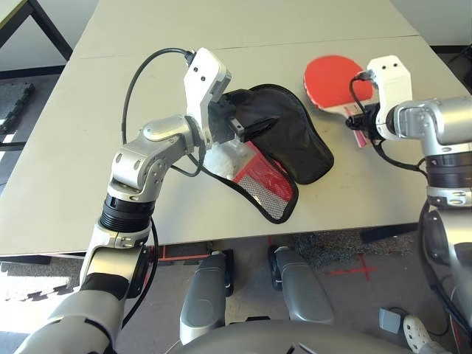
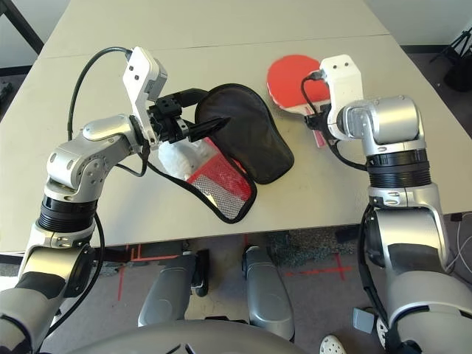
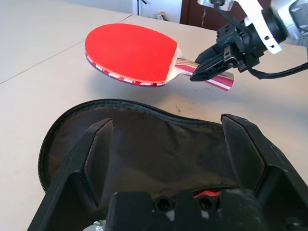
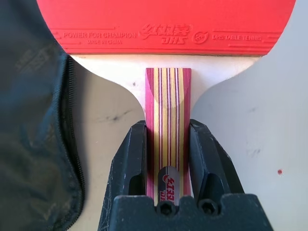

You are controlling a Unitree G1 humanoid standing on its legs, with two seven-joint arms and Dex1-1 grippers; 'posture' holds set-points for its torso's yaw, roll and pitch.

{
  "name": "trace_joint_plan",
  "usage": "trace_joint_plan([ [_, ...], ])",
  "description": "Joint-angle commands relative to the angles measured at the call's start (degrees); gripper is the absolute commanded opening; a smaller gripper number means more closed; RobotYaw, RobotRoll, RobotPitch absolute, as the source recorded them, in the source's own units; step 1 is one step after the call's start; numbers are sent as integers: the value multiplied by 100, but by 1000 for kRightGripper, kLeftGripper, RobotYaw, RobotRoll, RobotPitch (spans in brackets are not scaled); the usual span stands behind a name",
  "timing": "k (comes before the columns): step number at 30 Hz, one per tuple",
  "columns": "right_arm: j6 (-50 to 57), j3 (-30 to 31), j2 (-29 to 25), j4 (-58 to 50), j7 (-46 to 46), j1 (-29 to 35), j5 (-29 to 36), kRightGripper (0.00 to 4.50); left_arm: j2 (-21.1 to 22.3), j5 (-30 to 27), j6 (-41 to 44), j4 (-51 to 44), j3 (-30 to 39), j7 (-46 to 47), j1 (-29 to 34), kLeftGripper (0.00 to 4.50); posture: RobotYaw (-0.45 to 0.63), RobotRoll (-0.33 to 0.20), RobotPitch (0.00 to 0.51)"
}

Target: Store the ping-pong paddle in its case and zip it.

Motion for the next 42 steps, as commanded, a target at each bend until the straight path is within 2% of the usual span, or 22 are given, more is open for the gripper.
trace_joint_plan([
  [1,-230,365,-17,-521,238,213,6,1045,90,53,-47,89,47,-88,-45,4500,2,0,181],
  [10,43,696,223,-1083,446,229,132,1045,168,52,-29,31,81,-73,-13,4500,18,0,184],
  [20,299,975,669,-1029,363,178,151,1045,199,87,-19,-66,83,-24,51,4500,41,0,184],
  [29,898,939,1107,-885,30,207,120,1045,205,102,-4,-147,77,18,125,4500,51,0,186],
  [42,1002,875,1223,-743,-324,281,73,1045,188,165,-47,-136,26,-11,125,4500,44,0,181],
])
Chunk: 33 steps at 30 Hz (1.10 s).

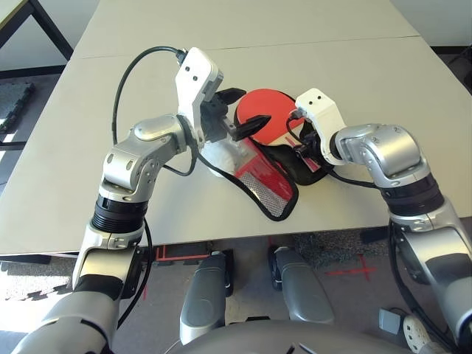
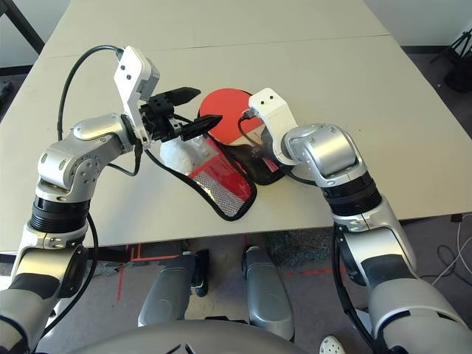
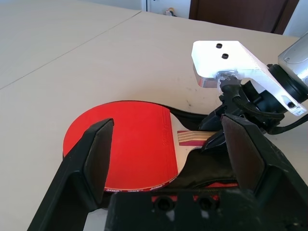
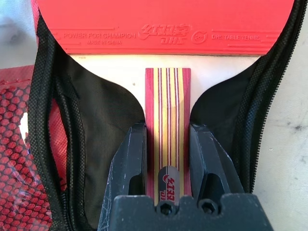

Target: Store the ping-pong paddle in its case and zip it.

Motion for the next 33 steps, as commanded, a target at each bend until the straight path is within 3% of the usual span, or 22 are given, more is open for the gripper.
trace_joint_plan([
  [1,92,-34,4,120,-114,26,-48,1045,34,85,-40,-81,-61,-17,70,4500,43,0,180],
  [12,287,-33,-22,64,-187,82,-36,1045,9,131,-75,-71,-97,-40,76,4500,41,0,179],
  [22,400,-198,-253,-117,-101,109,133,4491,154,115,-30,-138,4,-45,22,4500,47,0,185],
  [33,-87,-306,-843,-252,588,48,534,4491,889,128,16,-184,619,15,-245,4500,53,0,190],
])
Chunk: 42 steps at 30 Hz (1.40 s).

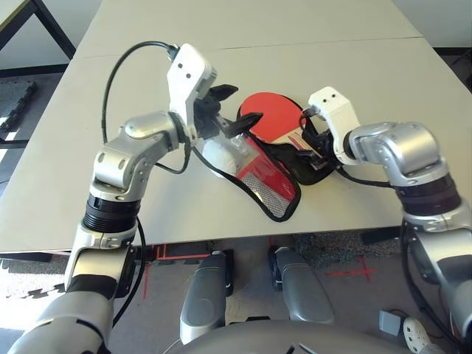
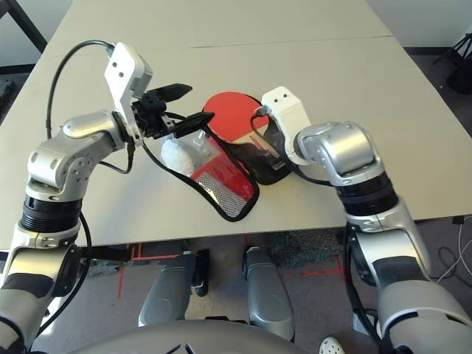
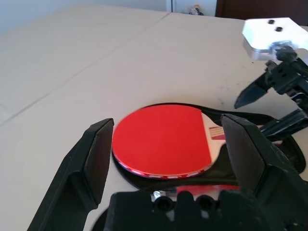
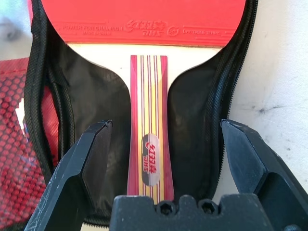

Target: Store the ping-pong paddle in its case and zip it.

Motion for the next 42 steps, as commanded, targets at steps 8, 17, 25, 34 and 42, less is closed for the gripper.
trace_joint_plan([
  [8,-89,219,-49,255,137,49,9,3852,455,81,65,-133,285,100,-2,4500,76,0,194],
  [17,113,314,-238,177,243,127,88,1053,324,86,97,-190,162,179,2,4500,70,0,196],
  [25,379,196,-293,-155,236,216,262,1053,266,136,39,-102,99,179,-24,4500,57,0,193],
  [34,305,-98,-167,-302,366,202,560,3141,430,276,-74,64,245,176,-149,4500,65,0,189],
  [42,-349,-250,-855,33,1156,-64,828,4472,1268,505,66,345,536,146,-209,4500,83,0,190],
])
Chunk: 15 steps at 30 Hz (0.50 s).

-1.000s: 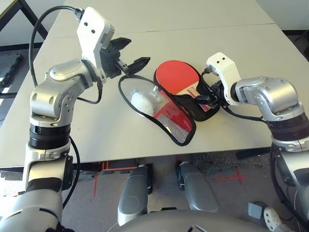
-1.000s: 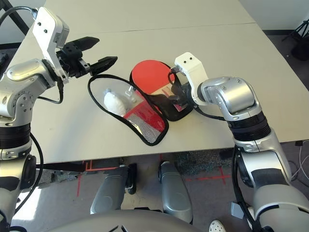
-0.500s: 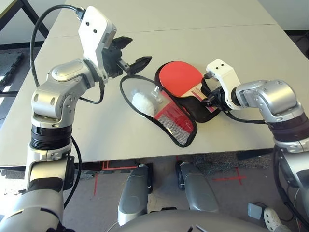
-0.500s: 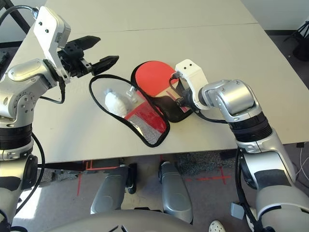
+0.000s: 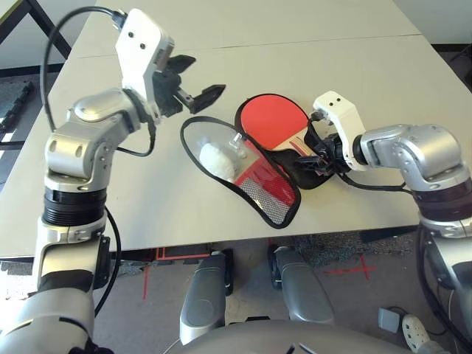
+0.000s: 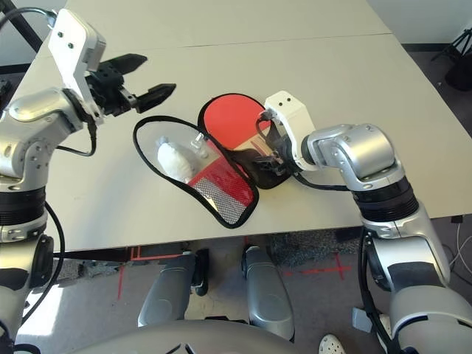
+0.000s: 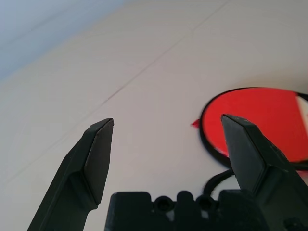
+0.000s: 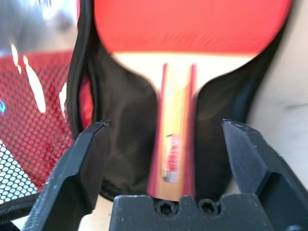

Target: Store the ping-pong paddle in its case and zip it.

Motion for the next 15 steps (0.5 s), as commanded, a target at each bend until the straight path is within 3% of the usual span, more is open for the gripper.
trace_joint_plan([
  [1,-322,-97,-218,182,376,-42,141,4472,285,126,97,97,116,-81,90,4500,85,0,191],
  [6,-888,-455,-504,510,1006,-55,375,4472,1081,372,-42,262,156,-474,764,4500,96,0,191],
  [11,-1118,-917,-379,915,1121,-132,538,4472,1648,805,-398,393,-42,-782,1459,4500,105,0,192],
  [15,-1216,-1262,-172,1290,949,-148,600,4472,1698,859,-292,83,-227,-969,1888,4500,107,0,192],
])
